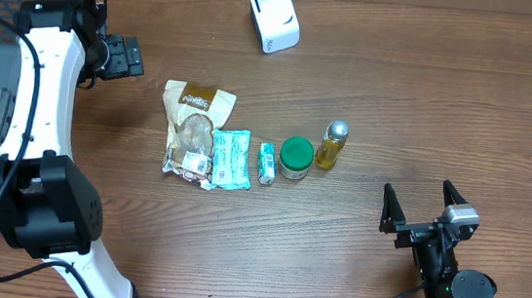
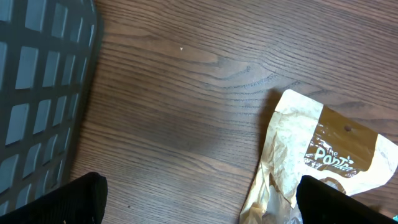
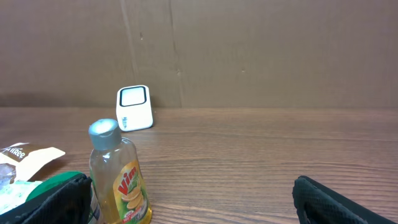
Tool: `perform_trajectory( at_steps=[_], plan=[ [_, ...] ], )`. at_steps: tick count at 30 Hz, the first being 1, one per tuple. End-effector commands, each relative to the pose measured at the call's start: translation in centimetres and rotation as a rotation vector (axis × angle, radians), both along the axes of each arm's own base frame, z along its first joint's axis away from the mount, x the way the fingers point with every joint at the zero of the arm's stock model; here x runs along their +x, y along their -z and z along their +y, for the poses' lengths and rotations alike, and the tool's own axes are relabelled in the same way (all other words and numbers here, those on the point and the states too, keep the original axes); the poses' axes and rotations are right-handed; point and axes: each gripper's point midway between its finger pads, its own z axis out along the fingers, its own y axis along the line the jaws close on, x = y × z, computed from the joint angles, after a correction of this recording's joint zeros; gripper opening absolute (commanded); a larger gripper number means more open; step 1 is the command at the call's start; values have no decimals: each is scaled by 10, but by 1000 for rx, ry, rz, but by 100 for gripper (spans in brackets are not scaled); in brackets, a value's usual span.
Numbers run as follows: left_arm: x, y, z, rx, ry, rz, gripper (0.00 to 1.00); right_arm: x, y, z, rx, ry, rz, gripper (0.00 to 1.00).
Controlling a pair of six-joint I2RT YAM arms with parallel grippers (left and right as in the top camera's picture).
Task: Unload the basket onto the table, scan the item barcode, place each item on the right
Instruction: 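Withdraw the left gripper up and left beside the basket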
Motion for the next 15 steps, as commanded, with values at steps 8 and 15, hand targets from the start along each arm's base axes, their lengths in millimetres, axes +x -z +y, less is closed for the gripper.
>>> perform_trajectory(
  at_steps=[8,15],
  plan=[
    [1,-8,3,26,16,-16,99,0,2,0,4,-2,-1,100],
    [1,-8,3,26,16,-16,99,0,1,0,3,-2,-6,100]
  ],
)
